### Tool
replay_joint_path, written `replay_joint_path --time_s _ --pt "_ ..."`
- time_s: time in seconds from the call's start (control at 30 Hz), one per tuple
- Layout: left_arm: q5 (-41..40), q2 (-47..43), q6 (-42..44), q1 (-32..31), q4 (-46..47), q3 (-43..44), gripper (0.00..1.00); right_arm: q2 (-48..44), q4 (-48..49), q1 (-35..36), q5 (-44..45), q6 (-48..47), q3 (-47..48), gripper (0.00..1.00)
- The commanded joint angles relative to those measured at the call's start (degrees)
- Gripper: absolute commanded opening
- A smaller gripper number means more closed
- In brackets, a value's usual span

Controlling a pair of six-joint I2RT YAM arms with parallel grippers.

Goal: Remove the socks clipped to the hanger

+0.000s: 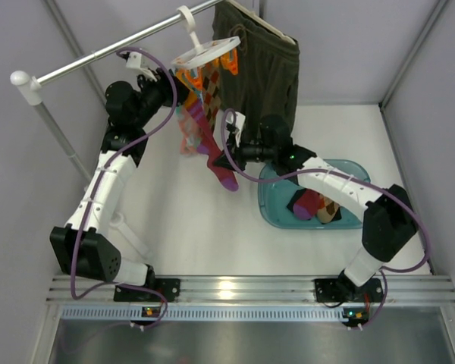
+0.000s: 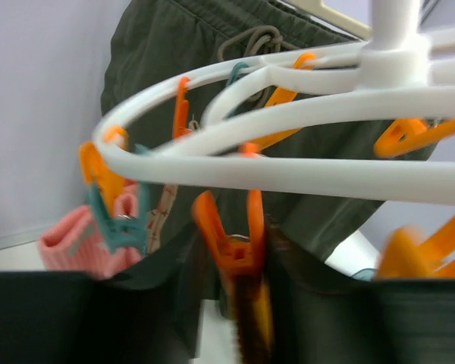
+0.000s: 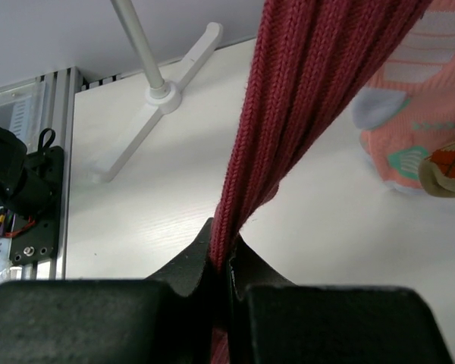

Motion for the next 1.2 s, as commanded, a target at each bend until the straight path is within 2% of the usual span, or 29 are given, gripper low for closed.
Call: replay_joint_path --time_s 0.0,0.07,0.1,0.13,0.2,0.37,0.43,0.47,0.5,0.53,0.57,0.63,0.7,0.77,0.83,0.93,1.07,1.17 --pt "0.27 0.62 -0.86 0.45 5.21 3.21 0.30 0.99 -0.74 0.09 -1.52 -2.28 2.26 0.00" --pt "-0.26 0.62 -1.22 0.45 5.21 3.04 0.18 0.47 -0.39 0.09 -0.99 -2.46 1.03 0.00" --pt "-0.44 0.70 -1.39 0.45 5.21 3.04 0.08 0.12 -0.04 0.18 -0.20 -2.37 0.42 0.00" --pt "-0.70 0.62 -1.39 0.45 5.21 2.95 0.04 -0.85 0.22 0.09 0.33 -2.46 -0.90 0.00" --pt "-0.70 0.62 -1.92 0.45 5.21 2.77 0.01 -2.08 0.66 0.09 2.78 -2.37 -2.40 0.00" --pt "-0.26 0.35 -2.88 0.36 5.21 2.33 0.00 -9.28 1.72 0.00 8.50 -1.84 -8.89 0.00" --pt "0.17 -0.17 -3.59 0.36 5.21 1.46 0.00 -12.18 -1.95 -0.08 13.15 -1.93 -9.26 0.00" --pt "0.61 -0.78 -4.64 0.36 5.21 1.02 0.22 -13.32 -3.19 -0.17 15.17 -1.67 -9.78 0.00" --pt "1.05 -1.22 -5.08 0.36 5.21 0.58 0.32 -14.90 -6.25 -0.26 20.41 -0.97 -10.48 0.00" --pt "1.14 -1.58 -5.43 0.36 5.21 -0.47 0.37 -18.66 -7.06 -0.26 23.42 -0.09 -11.45 0.00" --pt "1.32 -2.71 -5.87 0.27 5.21 -1.00 0.50 -20.61 -7.85 -0.35 25.97 0.70 -13.81 0.00" --pt "1.15 -4.73 -6.14 0.27 5.21 -3.10 0.64 -25.00 -11.61 -1.66 35.81 6.31 -16.36 0.00" --pt "0.71 -6.58 -6.40 0.27 5.21 -4.78 0.76 -26.77 -14.44 -5.68 38.38 10.87 -17.86 0.00" --pt "-0.61 -9.64 -6.66 0.27 5.12 -7.59 0.83 -28.36 -17.77 -10.86 40.76 13.96 -19.79 0.00" --pt "-1.31 -11.94 -7.02 0.27 5.12 -11.18 0.98 -29.67 -18.67 -13.69 43.04 15.29 -21.99 0.00" --pt "-3.42 -17.30 -7.19 0.27 4.07 -16.71 0.98 -30.82 -18.14 -17.65 42.08 16.26 -24.28 0.00" --pt "-10.34 -24.68 -5.62 0.27 -2.86 -20.86 0.98 -29.51 -17.88 -21.43 42.17 15.65 -24.55 0.00" --pt "-17.11 -28.72 -5.61 0.27 -14.00 -21.75 0.98 -28.10 -16.56 -22.40 41.82 15.65 -25.08 0.00"
